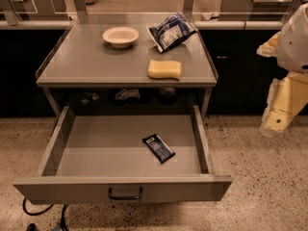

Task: Pick rxbar blueberry from top drawer and place on counter

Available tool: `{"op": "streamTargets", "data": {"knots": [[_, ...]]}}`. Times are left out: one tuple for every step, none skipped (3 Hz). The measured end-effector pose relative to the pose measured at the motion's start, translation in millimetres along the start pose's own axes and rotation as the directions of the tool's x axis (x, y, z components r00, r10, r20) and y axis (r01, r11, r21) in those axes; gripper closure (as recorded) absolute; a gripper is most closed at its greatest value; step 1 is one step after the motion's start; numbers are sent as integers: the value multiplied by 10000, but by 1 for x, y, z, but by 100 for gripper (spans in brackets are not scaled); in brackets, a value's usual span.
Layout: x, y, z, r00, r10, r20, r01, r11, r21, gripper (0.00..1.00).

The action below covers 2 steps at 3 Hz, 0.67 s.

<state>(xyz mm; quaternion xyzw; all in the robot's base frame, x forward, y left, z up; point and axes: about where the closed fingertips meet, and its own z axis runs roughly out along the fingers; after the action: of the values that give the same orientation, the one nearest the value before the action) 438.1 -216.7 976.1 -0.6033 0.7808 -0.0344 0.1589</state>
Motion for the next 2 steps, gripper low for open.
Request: {"op": "streamTargets", "data": {"knots": [[0, 0, 0, 10000, 0, 1, 0, 10000, 0, 0], [1, -1, 1, 9997, 41, 223, -41, 10000, 12, 0]]}}
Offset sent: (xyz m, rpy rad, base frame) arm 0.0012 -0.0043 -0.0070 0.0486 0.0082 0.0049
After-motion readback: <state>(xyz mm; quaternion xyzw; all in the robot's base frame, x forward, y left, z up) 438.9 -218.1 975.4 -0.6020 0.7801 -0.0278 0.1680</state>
